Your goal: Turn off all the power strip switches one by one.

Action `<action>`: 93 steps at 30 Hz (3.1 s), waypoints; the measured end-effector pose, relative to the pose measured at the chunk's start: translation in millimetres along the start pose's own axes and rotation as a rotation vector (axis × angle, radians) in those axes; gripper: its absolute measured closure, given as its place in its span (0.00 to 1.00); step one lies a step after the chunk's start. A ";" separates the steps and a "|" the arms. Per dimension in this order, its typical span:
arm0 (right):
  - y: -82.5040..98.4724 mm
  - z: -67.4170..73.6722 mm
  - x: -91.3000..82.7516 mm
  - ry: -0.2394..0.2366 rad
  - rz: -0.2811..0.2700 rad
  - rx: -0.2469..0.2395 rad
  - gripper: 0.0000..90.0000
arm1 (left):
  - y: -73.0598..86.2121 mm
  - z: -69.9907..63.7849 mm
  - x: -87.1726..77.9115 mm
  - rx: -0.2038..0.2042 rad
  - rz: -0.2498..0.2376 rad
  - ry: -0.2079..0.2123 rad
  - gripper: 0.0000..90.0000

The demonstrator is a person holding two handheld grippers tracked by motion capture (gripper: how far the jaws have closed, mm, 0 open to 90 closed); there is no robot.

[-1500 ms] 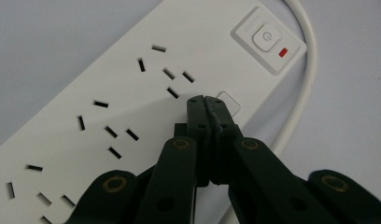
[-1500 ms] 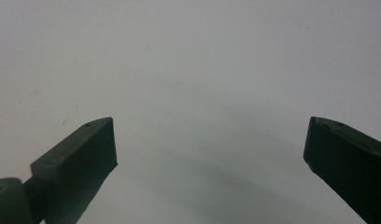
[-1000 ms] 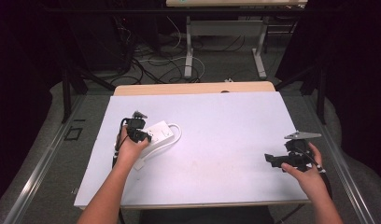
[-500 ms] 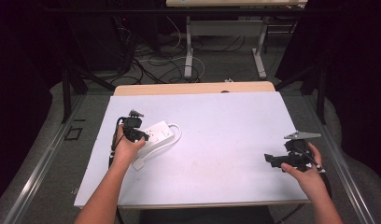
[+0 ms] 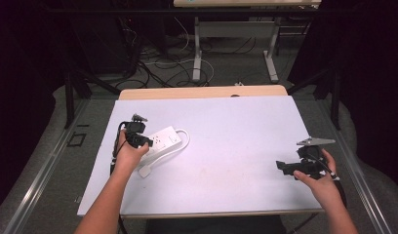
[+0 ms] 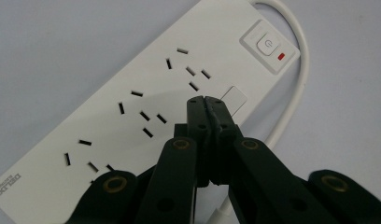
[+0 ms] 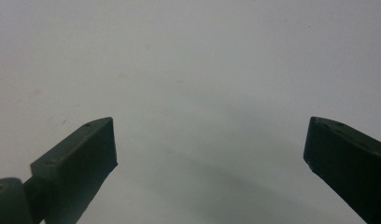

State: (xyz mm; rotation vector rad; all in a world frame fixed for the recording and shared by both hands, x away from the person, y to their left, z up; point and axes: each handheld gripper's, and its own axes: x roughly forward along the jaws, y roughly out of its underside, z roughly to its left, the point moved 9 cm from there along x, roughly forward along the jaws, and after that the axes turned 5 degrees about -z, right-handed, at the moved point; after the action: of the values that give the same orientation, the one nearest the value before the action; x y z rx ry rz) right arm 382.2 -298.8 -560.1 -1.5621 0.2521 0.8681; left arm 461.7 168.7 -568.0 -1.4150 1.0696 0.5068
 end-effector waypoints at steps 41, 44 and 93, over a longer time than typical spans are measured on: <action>0.4 -0.2 -0.5 0.003 0.002 0.006 0.02 | 21.5 13.2 3.0 -0.016 0.045 -0.007 1.00; 0.7 0.1 0.1 0.000 0.002 0.004 0.02 | 22.9 14.4 4.0 -0.021 0.047 -0.010 1.00; 0.4 0.1 0.0 0.003 0.000 0.005 0.02 | 28.1 13.3 6.8 -0.030 0.035 0.000 1.00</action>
State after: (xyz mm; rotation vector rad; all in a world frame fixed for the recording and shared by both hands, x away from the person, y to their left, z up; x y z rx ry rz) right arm 382.0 -298.8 -560.4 -1.5591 0.2566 0.8647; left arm 445.5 183.6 -591.0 -1.4245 1.0926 0.5497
